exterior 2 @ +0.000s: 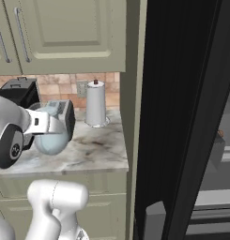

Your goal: Move the artichoke and walnut from the top shelf to the second highest shelf to make space. Then, place the pitcher from the counter on the cleared top shelf.

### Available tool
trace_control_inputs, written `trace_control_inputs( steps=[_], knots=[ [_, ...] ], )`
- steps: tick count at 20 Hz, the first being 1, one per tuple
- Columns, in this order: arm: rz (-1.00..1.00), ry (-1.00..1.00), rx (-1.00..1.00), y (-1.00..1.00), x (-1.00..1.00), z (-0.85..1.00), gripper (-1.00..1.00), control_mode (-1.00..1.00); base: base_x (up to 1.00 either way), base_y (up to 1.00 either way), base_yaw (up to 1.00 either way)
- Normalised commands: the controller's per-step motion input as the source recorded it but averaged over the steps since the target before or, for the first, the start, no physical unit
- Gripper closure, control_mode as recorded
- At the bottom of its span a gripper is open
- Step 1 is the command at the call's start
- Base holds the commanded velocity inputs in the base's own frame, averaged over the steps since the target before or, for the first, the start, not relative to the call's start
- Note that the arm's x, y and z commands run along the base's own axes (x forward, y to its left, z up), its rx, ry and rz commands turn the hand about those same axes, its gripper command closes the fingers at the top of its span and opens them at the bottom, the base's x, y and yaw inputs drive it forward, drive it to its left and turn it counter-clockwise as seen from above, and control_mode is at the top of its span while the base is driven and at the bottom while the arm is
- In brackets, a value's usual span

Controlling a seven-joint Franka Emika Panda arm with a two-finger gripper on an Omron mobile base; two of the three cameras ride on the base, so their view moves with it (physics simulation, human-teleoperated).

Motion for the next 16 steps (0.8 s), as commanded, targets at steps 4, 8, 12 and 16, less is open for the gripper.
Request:
trace_control_inputs(
  steps=[4, 8, 12, 16],
  knots=[
    [0.00, 0.00, 0.02, -0.11, -0.14, 0.01, 1.00, -1.00, 0.00, 0.00, 0.00],
    [0.03, 0.00, 0.01, -0.05, 0.00, 0.06, 1.00, -1.00, 0.00, 0.00, 0.00],
    [0.03, 0.00, 0.00, 0.00, 0.16, 0.01, 1.00, -1.00, 0.00, 0.00, 0.00],
    [0.00, 0.00, 0.00, 0.00, 0.23, 0.00, 1.00, -1.00, 0.00, 0.00, 0.00]
  ],
)
